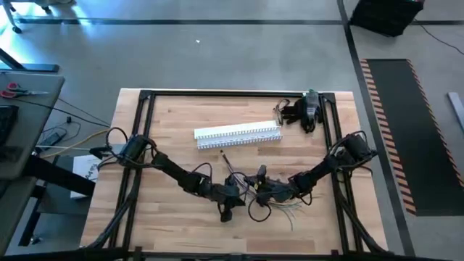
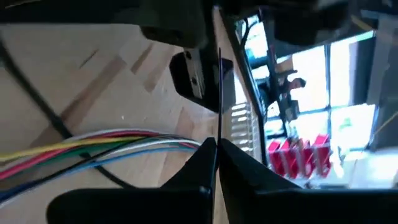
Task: Ziptie cables
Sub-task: Wrap the cable wires with black ziptie
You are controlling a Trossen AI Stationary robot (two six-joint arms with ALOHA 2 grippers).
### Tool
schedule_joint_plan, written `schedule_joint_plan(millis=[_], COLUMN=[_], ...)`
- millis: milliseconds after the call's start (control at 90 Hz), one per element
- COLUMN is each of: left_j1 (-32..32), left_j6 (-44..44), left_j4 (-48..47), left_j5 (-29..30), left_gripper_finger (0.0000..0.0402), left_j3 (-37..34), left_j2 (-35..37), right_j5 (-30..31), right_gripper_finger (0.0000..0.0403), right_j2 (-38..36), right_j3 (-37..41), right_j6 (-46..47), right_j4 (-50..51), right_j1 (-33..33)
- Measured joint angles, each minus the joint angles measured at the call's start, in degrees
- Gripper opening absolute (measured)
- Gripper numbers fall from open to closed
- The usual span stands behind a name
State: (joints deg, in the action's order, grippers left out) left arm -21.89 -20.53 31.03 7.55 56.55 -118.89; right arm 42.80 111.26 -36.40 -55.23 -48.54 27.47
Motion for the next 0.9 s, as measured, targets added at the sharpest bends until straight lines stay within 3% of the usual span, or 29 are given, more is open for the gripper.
schedule_joint_plan(millis=[267,533,900], left_j1=[-0.1,-0.8,-0.3], left_j6=[0.0,1.6,1.3], left_j4=[0.1,-0.7,-2.1], left_j5=[0.0,0.5,0.2], left_gripper_finger=[0.0,0.0,0.0], left_j3=[0.0,0.0,0.0], left_j2=[0.1,1.9,2.0], right_j5=[1.1,-2.9,-2.7], right_gripper_finger=[0.0,0.0,0.0], right_j2=[0.1,0.2,0.3], right_j3=[0.1,0.2,0.3], right_j6=[-0.9,0.3,1.2], right_j4=[0.1,-1.6,-4.2], right_j1=[0.2,2.0,2.0])
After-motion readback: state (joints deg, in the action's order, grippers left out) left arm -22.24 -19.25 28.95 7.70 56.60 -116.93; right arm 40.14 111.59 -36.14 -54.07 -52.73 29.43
